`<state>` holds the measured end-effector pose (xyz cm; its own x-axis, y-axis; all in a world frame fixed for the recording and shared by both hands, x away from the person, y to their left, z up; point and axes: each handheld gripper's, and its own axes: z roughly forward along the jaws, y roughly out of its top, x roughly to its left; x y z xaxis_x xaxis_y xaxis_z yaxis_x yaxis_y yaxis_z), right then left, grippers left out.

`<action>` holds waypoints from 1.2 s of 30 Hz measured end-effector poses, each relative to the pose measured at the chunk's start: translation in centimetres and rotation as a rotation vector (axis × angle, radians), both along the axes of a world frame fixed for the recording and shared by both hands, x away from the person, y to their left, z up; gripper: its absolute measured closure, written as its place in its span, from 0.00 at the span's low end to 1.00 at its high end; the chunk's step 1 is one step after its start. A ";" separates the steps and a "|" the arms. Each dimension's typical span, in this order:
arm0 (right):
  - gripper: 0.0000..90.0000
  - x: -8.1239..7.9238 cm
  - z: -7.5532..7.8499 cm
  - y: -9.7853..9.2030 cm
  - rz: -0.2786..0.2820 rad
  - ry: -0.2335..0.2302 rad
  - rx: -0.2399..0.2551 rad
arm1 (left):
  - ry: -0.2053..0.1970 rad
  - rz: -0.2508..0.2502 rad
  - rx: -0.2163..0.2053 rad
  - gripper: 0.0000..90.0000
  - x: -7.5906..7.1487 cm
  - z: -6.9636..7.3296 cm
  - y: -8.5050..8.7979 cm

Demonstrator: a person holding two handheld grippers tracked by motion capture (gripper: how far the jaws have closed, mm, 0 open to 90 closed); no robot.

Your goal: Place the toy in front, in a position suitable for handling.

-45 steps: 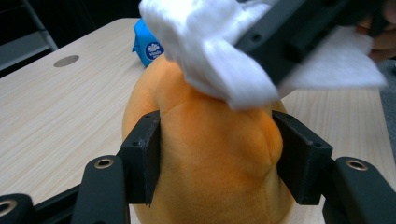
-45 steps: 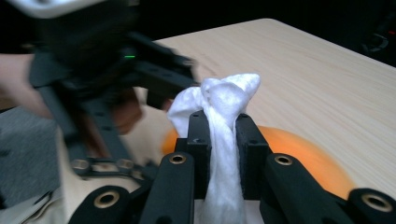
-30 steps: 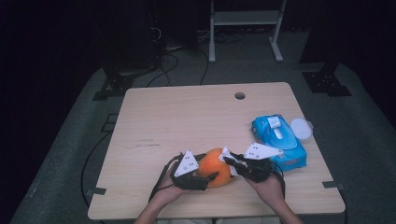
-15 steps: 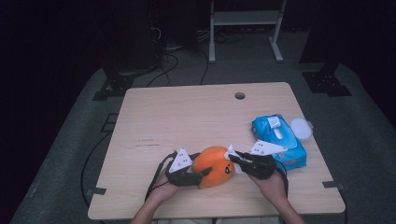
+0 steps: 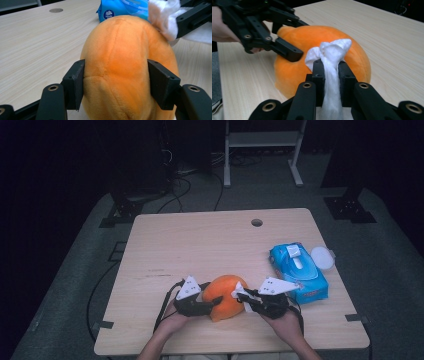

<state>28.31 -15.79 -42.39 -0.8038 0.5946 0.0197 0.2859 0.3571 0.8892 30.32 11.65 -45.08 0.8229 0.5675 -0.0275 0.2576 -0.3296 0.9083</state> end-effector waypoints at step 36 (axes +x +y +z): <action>0.87 1.6 -1.1 -2.2 -0.104 0.073 0.003 | -0.046 -0.016 0.026 0.42 -0.6 0.3 -0.9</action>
